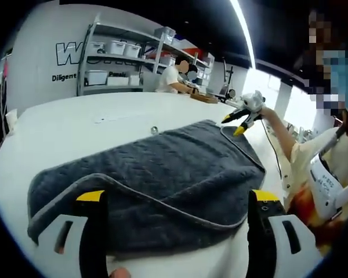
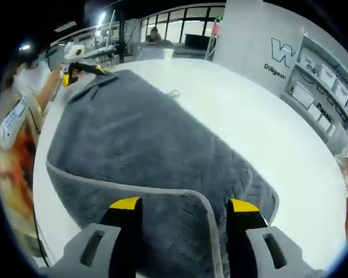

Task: Open the folded towel by lifting each exposed corner and separating the folded layers until the towel lies flat within the target outline without major curled edges

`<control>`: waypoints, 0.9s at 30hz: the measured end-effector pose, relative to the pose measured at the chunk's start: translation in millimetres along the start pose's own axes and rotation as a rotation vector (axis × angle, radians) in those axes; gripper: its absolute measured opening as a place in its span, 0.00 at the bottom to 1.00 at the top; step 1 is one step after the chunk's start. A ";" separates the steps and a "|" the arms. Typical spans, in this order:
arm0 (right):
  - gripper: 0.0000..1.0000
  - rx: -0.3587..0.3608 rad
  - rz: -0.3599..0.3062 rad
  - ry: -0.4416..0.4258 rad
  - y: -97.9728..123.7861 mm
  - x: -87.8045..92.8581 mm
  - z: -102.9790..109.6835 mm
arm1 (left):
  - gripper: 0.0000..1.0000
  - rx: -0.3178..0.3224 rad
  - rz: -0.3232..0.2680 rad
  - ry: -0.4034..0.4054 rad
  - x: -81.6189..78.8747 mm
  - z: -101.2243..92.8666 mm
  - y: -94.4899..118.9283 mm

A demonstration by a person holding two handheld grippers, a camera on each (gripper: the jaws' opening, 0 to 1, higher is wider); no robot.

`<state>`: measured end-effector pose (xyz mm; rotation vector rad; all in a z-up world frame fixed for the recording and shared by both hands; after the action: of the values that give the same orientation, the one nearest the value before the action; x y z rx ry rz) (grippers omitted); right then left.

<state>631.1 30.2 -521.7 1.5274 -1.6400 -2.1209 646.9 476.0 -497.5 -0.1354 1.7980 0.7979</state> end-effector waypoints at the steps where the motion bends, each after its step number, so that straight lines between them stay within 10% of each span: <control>1: 0.53 0.008 0.000 -0.003 -0.6 1.0 -3.3 | 0.99 0.001 0.001 0.000 0.3 -0.2 -0.4; 11: 0.35 -0.059 0.030 -0.007 -4.7 7.0 -3.7 | 0.99 -0.015 -0.011 -0.012 -2.0 1.7 0.6; 20: 0.00 -0.043 0.039 0.012 -5.2 10.7 -8.8 | 0.99 -0.015 -0.010 -0.005 -0.3 1.9 0.4; 27: 0.00 -0.053 0.033 0.065 0.2 15.3 3.8 | 0.98 -0.019 -0.011 0.002 0.7 4.2 0.2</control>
<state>620.5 24.2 -531.7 1.5263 -1.5638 -2.0582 649.9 478.7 -498.7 -0.1581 1.7903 0.8075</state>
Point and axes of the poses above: the point that each gripper's makers call its tool centre point, and the gripper's own axes: y roughly backward along the fingers, z roughly to its left, x roughly out of its underside, the point moved 3 cm from there along y, roughly backward along the fingers, and after that the axes turned 6 degrees about -x, right-handed, at the moved point
